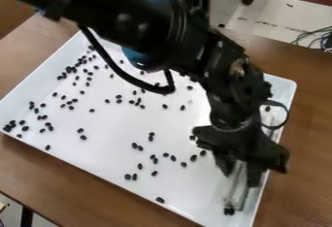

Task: Sweep into pile

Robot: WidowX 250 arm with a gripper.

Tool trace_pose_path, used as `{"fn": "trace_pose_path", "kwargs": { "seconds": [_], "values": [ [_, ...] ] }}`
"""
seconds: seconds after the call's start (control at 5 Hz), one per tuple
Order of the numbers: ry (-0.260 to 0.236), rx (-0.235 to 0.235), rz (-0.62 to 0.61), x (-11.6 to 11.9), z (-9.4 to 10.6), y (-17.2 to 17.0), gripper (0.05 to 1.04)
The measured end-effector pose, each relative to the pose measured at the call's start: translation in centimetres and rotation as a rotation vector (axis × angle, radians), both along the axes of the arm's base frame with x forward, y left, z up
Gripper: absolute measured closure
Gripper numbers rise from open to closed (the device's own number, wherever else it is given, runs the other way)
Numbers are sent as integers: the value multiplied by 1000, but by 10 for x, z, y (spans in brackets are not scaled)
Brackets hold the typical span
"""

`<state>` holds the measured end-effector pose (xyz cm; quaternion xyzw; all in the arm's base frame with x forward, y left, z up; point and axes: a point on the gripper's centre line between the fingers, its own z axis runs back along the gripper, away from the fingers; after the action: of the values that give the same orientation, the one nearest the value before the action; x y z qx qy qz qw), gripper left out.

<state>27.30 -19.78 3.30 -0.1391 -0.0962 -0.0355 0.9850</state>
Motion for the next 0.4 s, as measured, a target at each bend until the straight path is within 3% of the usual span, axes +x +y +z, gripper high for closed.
{"fn": "trace_pose_path", "kwargs": {
  "seconds": [0.2,0.4],
  "values": [
    [79,-14,-3,1,-20,-7,728],
    [76,25,20,6,-22,0,729]
  ]
}}
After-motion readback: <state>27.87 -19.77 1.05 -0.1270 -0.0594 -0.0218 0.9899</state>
